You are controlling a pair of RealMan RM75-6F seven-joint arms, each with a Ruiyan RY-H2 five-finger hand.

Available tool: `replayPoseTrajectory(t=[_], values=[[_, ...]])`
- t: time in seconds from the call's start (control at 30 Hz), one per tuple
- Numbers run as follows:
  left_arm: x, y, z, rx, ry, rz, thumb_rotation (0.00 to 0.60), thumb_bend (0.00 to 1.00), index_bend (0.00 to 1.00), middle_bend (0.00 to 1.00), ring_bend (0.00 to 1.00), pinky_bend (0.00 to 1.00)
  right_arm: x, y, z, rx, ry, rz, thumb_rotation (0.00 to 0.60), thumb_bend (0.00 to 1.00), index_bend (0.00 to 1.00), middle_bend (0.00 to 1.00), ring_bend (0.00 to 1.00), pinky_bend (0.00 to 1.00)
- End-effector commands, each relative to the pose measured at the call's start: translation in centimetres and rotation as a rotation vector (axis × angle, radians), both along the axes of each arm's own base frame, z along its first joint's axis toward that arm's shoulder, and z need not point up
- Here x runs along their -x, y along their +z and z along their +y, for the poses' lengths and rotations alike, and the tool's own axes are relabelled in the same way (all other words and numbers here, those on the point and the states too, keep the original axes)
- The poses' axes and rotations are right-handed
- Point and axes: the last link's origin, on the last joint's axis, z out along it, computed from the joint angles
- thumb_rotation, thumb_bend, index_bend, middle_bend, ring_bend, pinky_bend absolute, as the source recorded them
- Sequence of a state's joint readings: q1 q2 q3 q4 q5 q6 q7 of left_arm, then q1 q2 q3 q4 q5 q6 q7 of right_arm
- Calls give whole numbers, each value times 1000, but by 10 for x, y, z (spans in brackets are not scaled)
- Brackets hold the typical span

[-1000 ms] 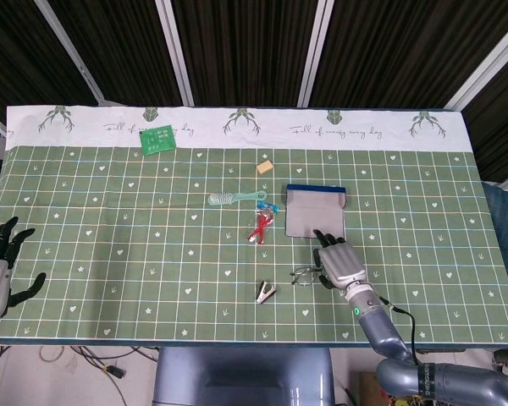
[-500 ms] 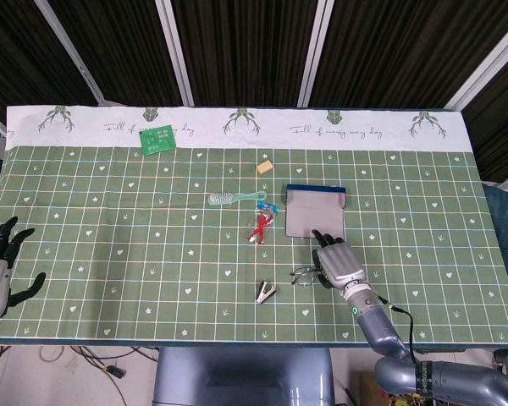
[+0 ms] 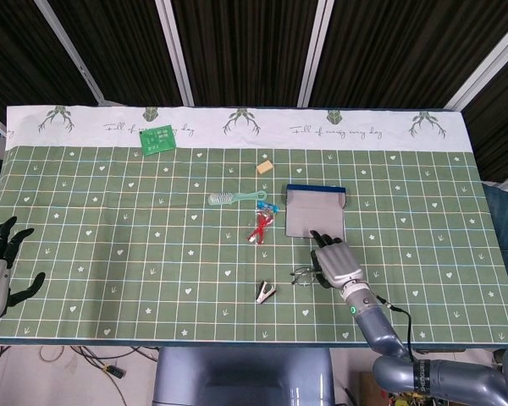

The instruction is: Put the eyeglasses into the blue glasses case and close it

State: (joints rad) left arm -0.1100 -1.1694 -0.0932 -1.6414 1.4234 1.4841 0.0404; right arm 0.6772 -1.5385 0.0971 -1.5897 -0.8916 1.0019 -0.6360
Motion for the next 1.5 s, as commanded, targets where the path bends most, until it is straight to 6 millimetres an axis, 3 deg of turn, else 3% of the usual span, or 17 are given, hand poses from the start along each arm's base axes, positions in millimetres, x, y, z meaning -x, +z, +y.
replayPoseTrajectory(t=[0.03, 1.1, 1.5], values=[[0, 0, 0, 1, 0, 0, 600, 270, 167, 0, 0, 0, 0, 0, 0, 0, 0, 0, 600, 434, 572, 84, 153, 250], [0, 0, 0, 1, 5, 0, 600, 270, 169, 0, 0, 0, -4, -2, -3, -8, 1, 3, 600, 485, 596, 85, 153, 250], [0, 0, 0, 1, 4, -2, 600, 271, 169, 0, 0, 0, -22, 11, -20, 21, 29, 0, 600, 484, 601, 85, 153, 250]])
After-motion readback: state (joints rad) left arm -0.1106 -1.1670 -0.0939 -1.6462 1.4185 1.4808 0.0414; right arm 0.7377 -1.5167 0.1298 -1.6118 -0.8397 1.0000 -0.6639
